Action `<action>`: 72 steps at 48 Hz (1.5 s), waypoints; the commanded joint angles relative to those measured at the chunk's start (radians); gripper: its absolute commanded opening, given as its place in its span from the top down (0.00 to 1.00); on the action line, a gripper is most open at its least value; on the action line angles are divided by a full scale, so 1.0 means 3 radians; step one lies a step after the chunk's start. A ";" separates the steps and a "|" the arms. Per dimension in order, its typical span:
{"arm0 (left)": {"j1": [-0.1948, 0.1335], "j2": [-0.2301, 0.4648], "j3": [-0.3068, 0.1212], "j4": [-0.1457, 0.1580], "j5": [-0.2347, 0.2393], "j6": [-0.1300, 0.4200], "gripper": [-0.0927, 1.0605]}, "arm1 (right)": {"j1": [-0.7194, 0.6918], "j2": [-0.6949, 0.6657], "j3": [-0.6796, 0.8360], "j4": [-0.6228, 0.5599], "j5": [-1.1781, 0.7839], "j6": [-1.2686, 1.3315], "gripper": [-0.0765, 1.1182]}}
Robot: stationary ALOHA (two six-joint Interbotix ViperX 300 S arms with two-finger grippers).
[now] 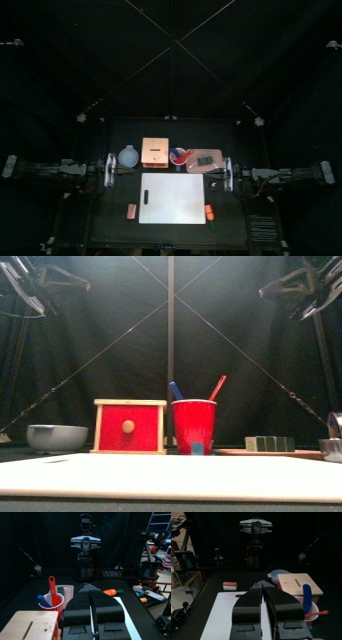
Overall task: Place sushi on board then cut the sushi with the knife then place the pieces on the plate
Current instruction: Place the sushi on the board
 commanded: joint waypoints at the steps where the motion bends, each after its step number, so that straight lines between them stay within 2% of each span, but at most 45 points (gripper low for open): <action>1: 0.0010 0.0184 -0.0026 -0.0005 -0.0041 0.0005 0.97 | -0.0061 0.0097 0.0020 0.0031 0.0010 0.0031 0.90; 12: 0.0015 0.0486 -0.0118 0.0000 -0.0041 0.0010 0.94 | -0.0491 0.0327 0.0000 0.0235 0.0337 0.0072 0.91; 21: 0.0051 0.0752 -0.0194 0.0010 -0.0041 0.0020 0.94 | -0.1018 0.0542 -0.0215 0.0506 0.1012 0.0072 0.87; 28: 0.0066 0.0931 -0.0225 0.0000 -0.0041 0.0020 0.94 | -0.1273 0.0701 -0.0435 0.0506 0.1616 0.0056 0.70; 37: 0.0102 0.1033 -0.0235 0.0000 -0.0041 0.0015 0.94 | -0.1370 0.0900 -0.0629 0.0424 0.2122 0.0020 0.35; 41: 0.0128 0.1033 -0.0235 0.0000 -0.0041 0.0015 0.94 | -0.1365 0.1002 -0.0675 0.0256 0.2229 -0.0020 0.23; 45: 0.0153 0.1033 -0.0235 0.0000 -0.0041 0.0015 0.94 | -0.1345 0.1094 -0.0716 0.0015 0.2306 -0.0051 0.16; 54: 0.0179 0.1038 -0.0230 -0.0005 -0.0046 0.0005 0.94 | -0.1329 0.1370 -0.0839 -0.0399 0.2521 -0.0153 0.16; 59: 0.0174 0.1038 -0.0220 -0.0020 -0.0046 -0.0005 0.94 | -0.1360 0.1554 -0.0920 -0.0476 0.2638 -0.0281 0.16; 64: 0.0174 0.1038 -0.0220 -0.0041 -0.0041 0.0000 0.94 | -0.1391 0.1744 -0.1002 -0.0455 0.2751 -0.0476 0.16; 72: 0.0174 0.1038 -0.0210 -0.0082 -0.0031 0.0000 0.94 | -0.1534 0.2050 -0.1099 -0.0164 0.2874 -0.0992 0.16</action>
